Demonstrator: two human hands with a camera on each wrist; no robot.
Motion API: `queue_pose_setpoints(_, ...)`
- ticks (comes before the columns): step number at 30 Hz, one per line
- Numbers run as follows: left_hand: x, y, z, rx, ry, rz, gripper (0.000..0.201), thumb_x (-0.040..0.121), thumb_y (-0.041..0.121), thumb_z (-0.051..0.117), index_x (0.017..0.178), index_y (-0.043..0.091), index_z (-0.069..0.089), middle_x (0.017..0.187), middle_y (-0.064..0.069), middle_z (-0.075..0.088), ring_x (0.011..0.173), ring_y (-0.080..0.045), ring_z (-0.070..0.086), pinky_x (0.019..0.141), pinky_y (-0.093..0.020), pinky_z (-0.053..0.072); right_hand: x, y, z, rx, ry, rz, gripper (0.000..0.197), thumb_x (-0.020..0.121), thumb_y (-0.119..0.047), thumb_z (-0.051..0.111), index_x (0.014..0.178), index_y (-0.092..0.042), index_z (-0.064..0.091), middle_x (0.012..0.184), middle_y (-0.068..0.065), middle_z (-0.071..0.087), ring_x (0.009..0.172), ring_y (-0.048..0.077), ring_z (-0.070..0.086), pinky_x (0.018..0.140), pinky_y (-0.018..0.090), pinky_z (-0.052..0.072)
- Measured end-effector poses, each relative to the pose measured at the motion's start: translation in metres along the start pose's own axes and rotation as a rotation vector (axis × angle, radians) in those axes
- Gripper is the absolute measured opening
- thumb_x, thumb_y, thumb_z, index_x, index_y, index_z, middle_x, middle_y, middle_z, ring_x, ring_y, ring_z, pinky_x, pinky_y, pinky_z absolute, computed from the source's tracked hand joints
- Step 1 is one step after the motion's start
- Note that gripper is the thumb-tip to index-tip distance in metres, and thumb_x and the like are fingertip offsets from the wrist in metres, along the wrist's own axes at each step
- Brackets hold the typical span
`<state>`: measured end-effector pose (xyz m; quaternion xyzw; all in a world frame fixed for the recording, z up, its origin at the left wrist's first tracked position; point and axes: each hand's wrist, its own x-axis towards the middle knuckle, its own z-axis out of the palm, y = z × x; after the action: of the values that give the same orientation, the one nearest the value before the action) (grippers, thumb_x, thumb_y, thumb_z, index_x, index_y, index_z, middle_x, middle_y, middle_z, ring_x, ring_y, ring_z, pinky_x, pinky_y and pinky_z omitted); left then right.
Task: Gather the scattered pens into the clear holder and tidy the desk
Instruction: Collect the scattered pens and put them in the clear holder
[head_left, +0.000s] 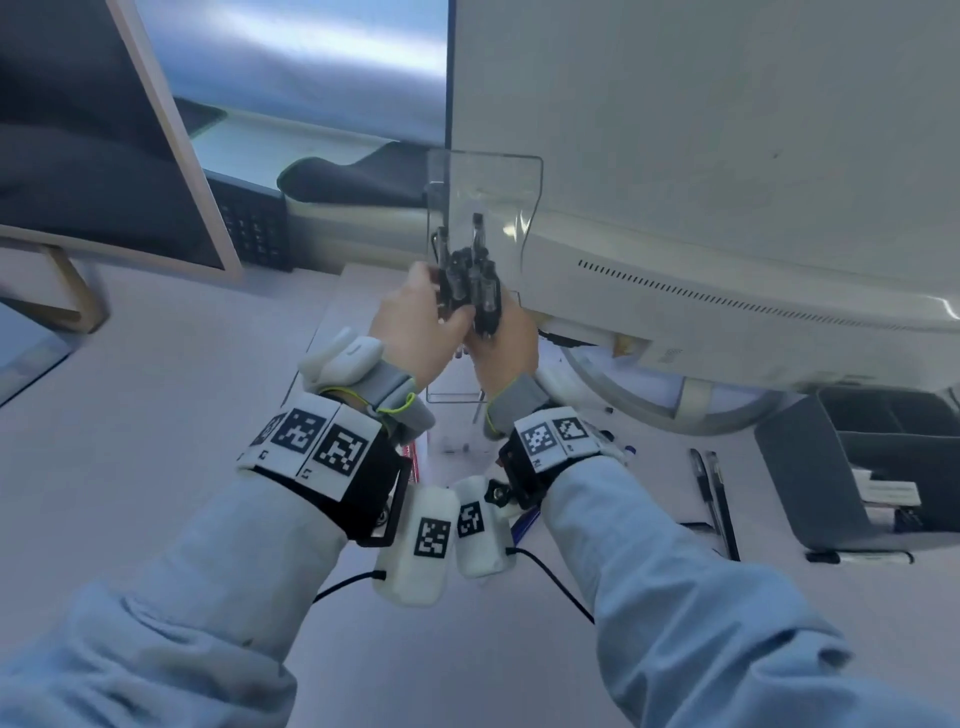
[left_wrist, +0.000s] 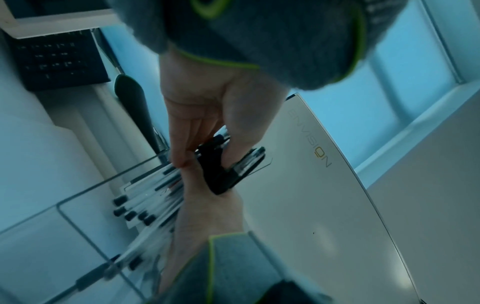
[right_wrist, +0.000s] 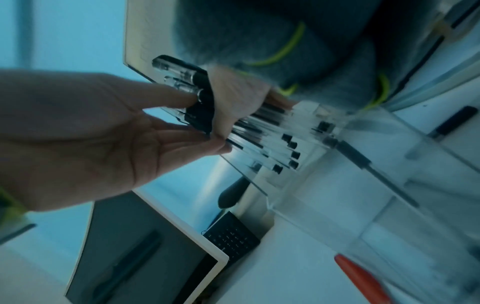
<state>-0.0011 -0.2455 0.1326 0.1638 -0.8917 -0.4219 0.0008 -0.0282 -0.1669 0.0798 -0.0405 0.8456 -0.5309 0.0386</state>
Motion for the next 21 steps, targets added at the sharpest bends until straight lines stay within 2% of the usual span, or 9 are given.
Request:
queue_pose_setpoints(2,-0.005,-0.006,0.006,0.047,-0.061,-0.035,0.037,0.086,0.02,0.055,0.118,0.004,0.046,0.116,-0.016,0.064,0.105,-0.032,0.06,0.092,-0.043,0.049,-0.008,0.009,0.005,0.002,0.008,0.059,0.028,0.082,-0.011,0.057,0.108,-0.002,0.056,0.103,0.02,0.063,0.089,0.031,0.058,0.066,0.025,0.034)
queue_pose_setpoints(4,-0.009,-0.01,0.014,0.084,-0.098,-0.036,0.039,0.086,0.02,0.054,0.121,0.006,0.045,0.116,-0.015,0.065,0.104,-0.032,0.06,0.091,-0.043,0.049,-0.015,0.015,0.008,0.001,0.011,0.14,0.027,0.084,-0.012,0.054,0.109,-0.002,0.054,0.107,0.02,0.063,0.096,0.033,0.059,0.067,0.026,0.033)
queue_pose_setpoints(8,-0.006,-0.013,0.022,0.106,-0.092,-0.094,0.044,0.086,0.019,0.053,0.125,0.004,0.041,0.119,-0.018,0.062,0.109,-0.032,0.057,0.093,-0.04,0.047,-0.011,0.022,0.006,0.015,-0.044,0.192,0.03,0.084,-0.011,0.056,0.113,-0.003,0.049,0.108,0.017,0.064,0.091,0.028,0.058,0.064,0.02,0.033)
queue_pose_setpoints(10,-0.002,-0.017,0.022,0.129,-0.112,-0.121,0.044,0.087,0.018,0.052,0.127,0.003,0.042,0.122,-0.017,0.061,0.112,-0.031,0.057,0.097,-0.039,0.046,-0.009,0.025,0.005,0.035,-0.092,0.184,0.042,0.08,-0.012,0.063,0.118,-0.006,0.045,0.114,0.015,0.062,0.095,0.026,0.058,0.073,0.023,0.042)
queue_pose_setpoints(12,-0.001,-0.026,0.019,0.113,-0.102,-0.125,0.038,0.086,0.015,0.051,0.123,0.005,0.047,0.118,-0.016,0.064,0.106,-0.032,0.06,0.096,-0.043,0.047,-0.01,0.027,0.006,-0.059,-0.156,0.126,0.049,0.081,-0.013,0.063,0.123,-0.008,0.04,0.122,0.014,0.057,0.105,0.025,0.055,0.088,0.028,0.042)
queue_pose_setpoints(15,-0.006,-0.046,0.011,-0.029,-0.029,-0.1,0.025,0.084,0.009,0.049,0.107,0.009,0.058,0.104,-0.014,0.07,0.092,-0.03,0.067,0.088,-0.046,0.053,-0.012,0.025,0.008,-0.261,-0.26,-0.062,0.042,0.088,-0.015,0.055,0.127,-0.006,0.041,0.13,0.013,0.051,0.121,0.025,0.046,0.097,0.027,0.035)
queue_pose_setpoints(17,-0.014,-0.065,0.006,-0.099,0.008,-0.094,0.019,0.085,0.006,0.047,0.095,0.014,0.06,0.094,-0.009,0.07,0.084,-0.027,0.069,0.084,-0.046,0.055,-0.018,0.021,0.001,-0.333,-0.282,-0.183,0.034,0.091,-0.012,0.048,0.124,-0.005,0.046,0.129,0.012,0.052,0.122,0.024,0.044,0.101,0.029,0.034)
queue_pose_setpoints(19,-0.023,-0.086,0.006,-0.069,0.041,-0.133,0.021,0.085,0.005,0.044,0.086,0.021,0.058,0.089,-0.006,0.07,0.082,-0.026,0.069,0.083,-0.046,0.055,-0.024,0.021,-0.016,-0.313,-0.189,-0.268,0.028,0.091,-0.005,0.042,0.116,-0.004,0.054,0.119,0.012,0.059,0.112,0.023,0.049,0.097,0.03,0.04)
queue_pose_setpoints(21,-0.026,-0.104,0.013,0.023,0.054,-0.205,0.024,0.083,0.004,0.044,0.084,0.021,0.061,0.095,-0.008,0.073,0.087,-0.029,0.068,0.085,-0.043,0.053,-0.029,0.031,-0.04,-0.275,-0.04,-0.284,0.026,0.087,0.001,0.04,0.102,-0.003,0.061,0.105,0.013,0.065,0.098,0.024,0.056,0.085,0.027,0.044)
